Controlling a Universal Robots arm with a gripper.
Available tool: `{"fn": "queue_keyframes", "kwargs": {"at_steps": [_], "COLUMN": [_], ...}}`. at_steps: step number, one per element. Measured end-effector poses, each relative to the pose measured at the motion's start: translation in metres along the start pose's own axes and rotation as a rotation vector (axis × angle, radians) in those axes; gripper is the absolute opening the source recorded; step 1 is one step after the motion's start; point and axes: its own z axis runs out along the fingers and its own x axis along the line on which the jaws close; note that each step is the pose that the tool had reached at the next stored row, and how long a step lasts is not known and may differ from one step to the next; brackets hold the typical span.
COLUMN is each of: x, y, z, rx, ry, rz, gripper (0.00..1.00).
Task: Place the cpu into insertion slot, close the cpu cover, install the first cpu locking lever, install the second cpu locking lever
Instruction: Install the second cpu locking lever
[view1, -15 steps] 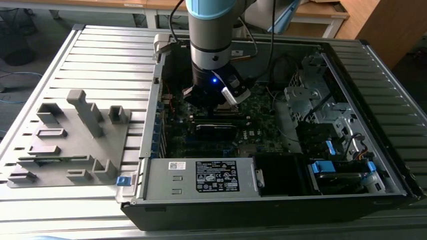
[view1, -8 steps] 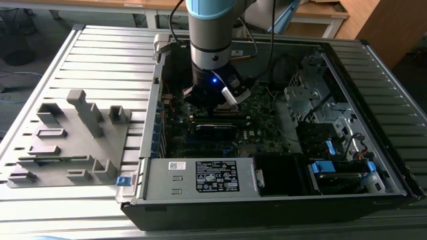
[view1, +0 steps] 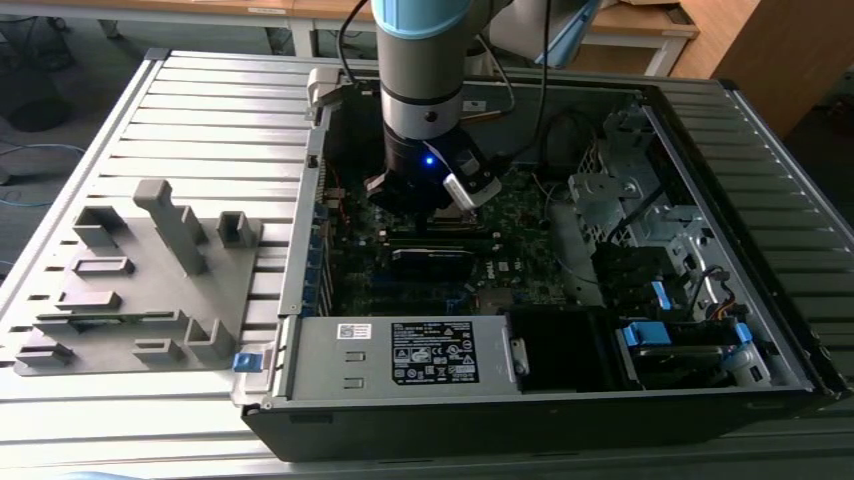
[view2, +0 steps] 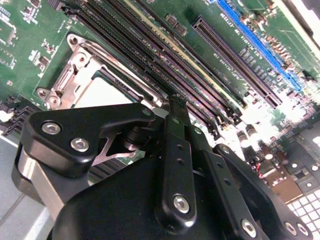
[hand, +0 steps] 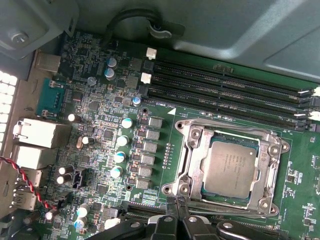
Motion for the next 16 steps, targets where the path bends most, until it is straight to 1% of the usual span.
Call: {"fn": "queue_keyframes", "kwargs": {"at_steps": [16], "x": [0.0001], "y": [0.0], "z": [0.0], "rx": [-0.0008], "ry": [0.0005], "rz": [-0.011], "gripper": [0.11]}}
